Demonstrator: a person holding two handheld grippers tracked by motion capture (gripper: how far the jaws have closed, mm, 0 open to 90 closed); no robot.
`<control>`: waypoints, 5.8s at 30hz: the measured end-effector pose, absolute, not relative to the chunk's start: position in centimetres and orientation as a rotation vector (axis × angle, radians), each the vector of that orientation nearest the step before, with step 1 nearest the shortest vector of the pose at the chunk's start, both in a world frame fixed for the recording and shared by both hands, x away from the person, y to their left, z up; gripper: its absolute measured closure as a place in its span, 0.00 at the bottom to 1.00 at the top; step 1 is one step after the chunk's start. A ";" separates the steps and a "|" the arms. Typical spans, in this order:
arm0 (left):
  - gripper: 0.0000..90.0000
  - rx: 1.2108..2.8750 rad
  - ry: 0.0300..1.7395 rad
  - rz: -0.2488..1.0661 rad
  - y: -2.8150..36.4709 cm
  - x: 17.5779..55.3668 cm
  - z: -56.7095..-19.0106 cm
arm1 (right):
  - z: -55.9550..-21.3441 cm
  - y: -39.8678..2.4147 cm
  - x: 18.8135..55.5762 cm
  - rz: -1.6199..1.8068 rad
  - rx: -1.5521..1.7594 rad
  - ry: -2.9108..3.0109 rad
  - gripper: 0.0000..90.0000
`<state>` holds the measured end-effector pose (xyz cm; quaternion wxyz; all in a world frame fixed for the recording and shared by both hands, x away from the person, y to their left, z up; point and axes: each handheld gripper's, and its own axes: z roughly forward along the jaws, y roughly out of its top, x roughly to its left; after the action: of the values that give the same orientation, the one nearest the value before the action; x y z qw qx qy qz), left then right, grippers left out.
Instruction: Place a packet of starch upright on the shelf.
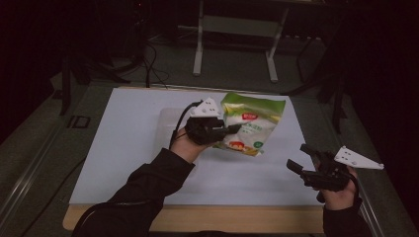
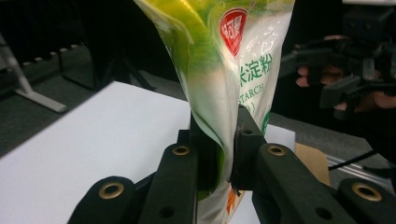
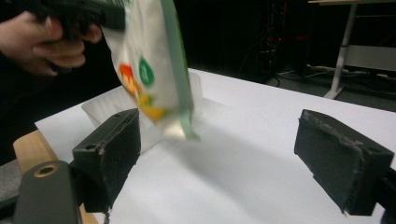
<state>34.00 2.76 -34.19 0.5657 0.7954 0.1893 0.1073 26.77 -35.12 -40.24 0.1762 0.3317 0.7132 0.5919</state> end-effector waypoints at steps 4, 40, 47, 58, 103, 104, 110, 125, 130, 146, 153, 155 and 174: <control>0.92 1.846 0.468 0.287 4.8 34.6 -33.1 | -40.5 -35.3 27.0 1.683 0.950 2.028 0.16; 0.92 1.659 0.728 0.264 18.5 42.1 -42.7 | -41.9 -34.5 28.0 1.670 1.016 2.083 0.17; 0.92 1.655 0.769 0.244 18.9 42.5 -44.8 | -42.0 -34.5 28.0 1.671 1.016 2.089 0.17; 0.92 1.802 0.746 0.202 18.9 42.9 -47.3 | -42.5 -34.4 28.0 1.683 1.023 2.110 0.17; 0.28 1.776 0.910 0.201 21.3 41.1 -46.5 | -43.2 -34.1 28.2 1.686 1.036 2.134 0.17; 0.24 1.763 0.914 0.201 21.4 41.0 -46.4 | -43.2 -34.1 28.2 1.682 1.034 2.134 0.17; 0.01 1.763 0.928 0.203 21.2 39.8 -45.7 | -43.4 -34.1 28.2 1.680 1.037 2.145 0.17; 0.01 1.812 0.891 0.280 19.9 35.1 -43.5 | -43.6 -33.9 28.2 1.685 1.031 2.148 0.17; 0.01 1.812 0.837 0.268 19.7 33.4 -43.2 | -43.5 -33.6 28.2 1.685 1.025 2.151 0.17; 0.01 1.823 0.633 0.214 15.5 28.5 -42.3 | -43.6 -33.3 28.1 1.674 1.012 2.162 0.17; 0.01 1.831 0.562 0.159 12.6 27.3 -42.6 | -43.9 -33.1 28.0 1.680 1.006 2.175 0.17; 0.01 1.833 0.548 0.140 11.8 27.2 -42.8 | -44.1 -32.9 28.1 1.675 1.007 2.184 0.17; 0.01 1.921 0.431 0.065 6.0 26.5 -45.9 | -45.2 -31.8 28.1 1.632 0.991 2.224 0.16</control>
<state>26.46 5.96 -45.88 0.5529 0.8126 0.1824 0.0274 28.09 -31.85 -45.18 0.1051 0.3362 0.7546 0.5536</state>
